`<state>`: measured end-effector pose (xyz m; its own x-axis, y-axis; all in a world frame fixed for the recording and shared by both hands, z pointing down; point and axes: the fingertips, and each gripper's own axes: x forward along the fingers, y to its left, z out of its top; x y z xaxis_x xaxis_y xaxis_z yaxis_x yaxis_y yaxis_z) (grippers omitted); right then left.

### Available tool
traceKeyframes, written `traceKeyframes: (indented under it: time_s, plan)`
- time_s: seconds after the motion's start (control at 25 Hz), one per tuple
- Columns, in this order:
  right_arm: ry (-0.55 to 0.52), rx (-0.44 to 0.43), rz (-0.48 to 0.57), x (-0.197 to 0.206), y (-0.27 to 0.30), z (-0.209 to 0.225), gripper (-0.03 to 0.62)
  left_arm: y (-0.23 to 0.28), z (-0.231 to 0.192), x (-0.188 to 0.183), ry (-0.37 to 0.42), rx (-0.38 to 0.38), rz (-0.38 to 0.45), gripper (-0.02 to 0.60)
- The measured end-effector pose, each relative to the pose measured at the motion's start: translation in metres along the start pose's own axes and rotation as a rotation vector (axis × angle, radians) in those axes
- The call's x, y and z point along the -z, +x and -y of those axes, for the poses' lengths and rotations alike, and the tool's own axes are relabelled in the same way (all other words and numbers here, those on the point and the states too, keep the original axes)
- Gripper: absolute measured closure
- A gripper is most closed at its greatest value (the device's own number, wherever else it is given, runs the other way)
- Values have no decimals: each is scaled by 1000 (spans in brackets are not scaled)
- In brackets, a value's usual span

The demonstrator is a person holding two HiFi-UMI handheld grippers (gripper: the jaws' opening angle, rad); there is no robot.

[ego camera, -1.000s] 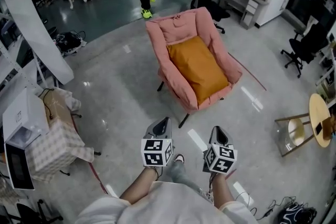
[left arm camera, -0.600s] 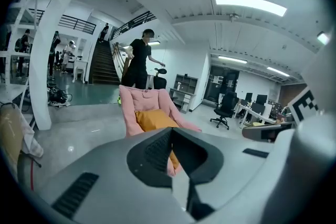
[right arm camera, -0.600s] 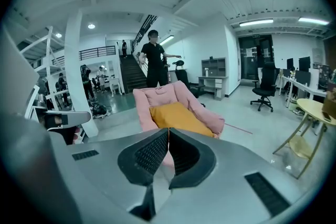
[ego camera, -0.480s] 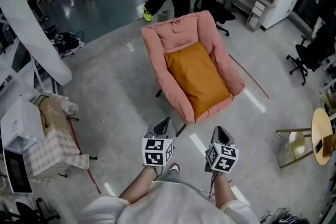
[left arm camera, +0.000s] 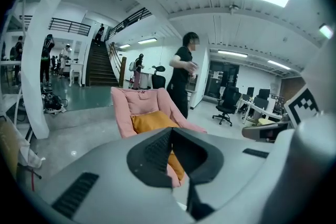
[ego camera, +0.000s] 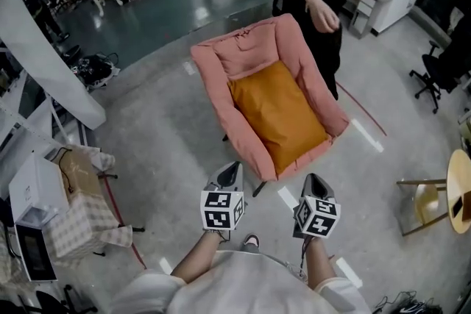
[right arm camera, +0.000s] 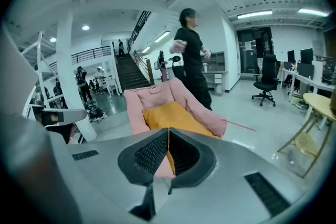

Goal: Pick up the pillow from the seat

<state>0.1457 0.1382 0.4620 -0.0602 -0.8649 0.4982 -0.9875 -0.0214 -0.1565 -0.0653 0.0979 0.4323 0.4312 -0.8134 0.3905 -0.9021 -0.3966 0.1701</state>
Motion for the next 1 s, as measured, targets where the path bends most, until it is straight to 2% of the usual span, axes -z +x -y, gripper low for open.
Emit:
traceKeyframes:
  time_s: [0.28,0.48,1.0]
  plan:
    - [14,24,-9,-7,25,13,565,35,-4,-13,13,21,1,574]
    - [21,64,-21,-17,59,24,565,79,-15,-23,17,51,-9,574]
    - [65,197,-31,-81,169,19,565,219,-85,-97,38,149,-27,574]
